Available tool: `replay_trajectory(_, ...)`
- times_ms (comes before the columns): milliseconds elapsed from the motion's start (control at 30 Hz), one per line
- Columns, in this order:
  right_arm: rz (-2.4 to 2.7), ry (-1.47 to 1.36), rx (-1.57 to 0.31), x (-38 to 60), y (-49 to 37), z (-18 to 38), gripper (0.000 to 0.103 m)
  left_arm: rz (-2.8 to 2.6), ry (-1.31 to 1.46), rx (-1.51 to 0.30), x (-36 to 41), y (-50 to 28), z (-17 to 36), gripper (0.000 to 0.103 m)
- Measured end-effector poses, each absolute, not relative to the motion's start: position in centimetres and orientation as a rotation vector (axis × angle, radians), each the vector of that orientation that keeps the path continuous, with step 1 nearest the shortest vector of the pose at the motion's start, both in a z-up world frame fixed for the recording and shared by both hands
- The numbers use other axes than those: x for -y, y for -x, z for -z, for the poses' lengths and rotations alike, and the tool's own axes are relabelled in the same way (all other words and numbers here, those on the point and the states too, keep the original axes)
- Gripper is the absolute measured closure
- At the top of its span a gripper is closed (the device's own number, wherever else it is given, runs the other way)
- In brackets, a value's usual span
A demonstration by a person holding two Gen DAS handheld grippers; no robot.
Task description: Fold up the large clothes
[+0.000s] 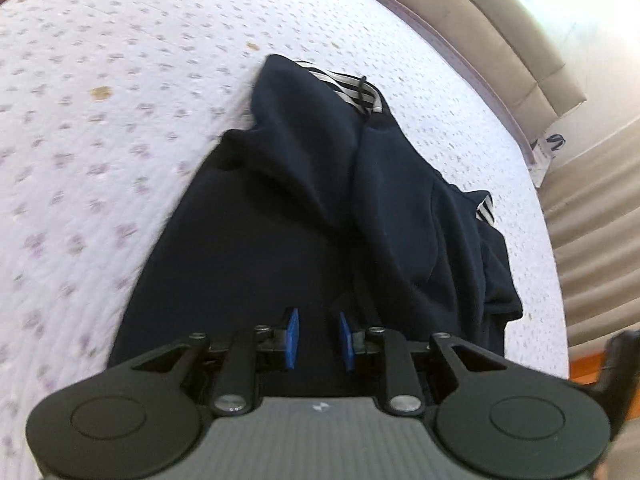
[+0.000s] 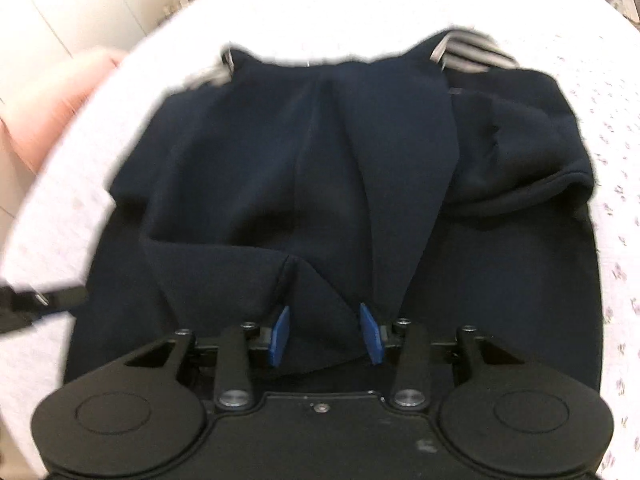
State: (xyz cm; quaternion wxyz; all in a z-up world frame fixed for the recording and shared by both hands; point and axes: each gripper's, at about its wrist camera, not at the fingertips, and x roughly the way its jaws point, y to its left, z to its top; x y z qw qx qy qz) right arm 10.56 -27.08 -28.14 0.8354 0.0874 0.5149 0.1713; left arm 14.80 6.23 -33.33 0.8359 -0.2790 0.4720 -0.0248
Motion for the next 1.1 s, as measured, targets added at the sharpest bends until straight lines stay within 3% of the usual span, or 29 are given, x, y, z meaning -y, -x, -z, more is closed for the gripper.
replay_trajectory(367, -0.254, -0.267, -1.111, 32.2, 0.9, 26.4, 0.05, 0.036, 0.54, -0.994, -10.3, -7.1, 32.4, 0.076)
replay_trajectory(433, -0.219, -0.276, -1.136, 32.1, 3.0, 26.4, 0.05, 0.039, 0.521, -1.001, -10.9, -5.4, 31.9, 0.072)
replay_trajectory(467, -0.205, -0.284, -1.147, 31.7, 3.5, 26.5, 0.049, 0.032, 0.511, -1.008, -11.2, -4.6, 31.7, 0.065)
replay_trajectory(500, -0.195, -0.293, -1.157, 31.5, 4.1, 26.5, 0.047, 0.021, 0.5, -1.017, -11.5, -3.8, 31.6, 0.06)
replay_trajectory(567, -0.163, -0.302, -1.173, 31.1, 5.0, 26.3, 0.031, 0.01, 0.475, -1.037, -12.1, -2.4, 31.4, 0.057)
replay_trajectory(600, -0.133, -0.286, -1.189, 31.0, 5.2, 26.2, 0.03, 0.0, 0.466, -1.065, -12.3, -1.7, 31.7, 0.056)
replay_trajectory(933, 0.007, -0.248, -1.241, 33.7, 5.4, 24.2, 0.028, -0.027, 0.562, -1.277, -14.0, 2.6, 35.3, 0.056)
replay_trajectory(1100, 0.002, -0.272, -1.293, 37.5, 6.7, 26.2, 0.028, -0.022, 0.561, -1.353, -14.2, 3.0, 36.6, 0.054)
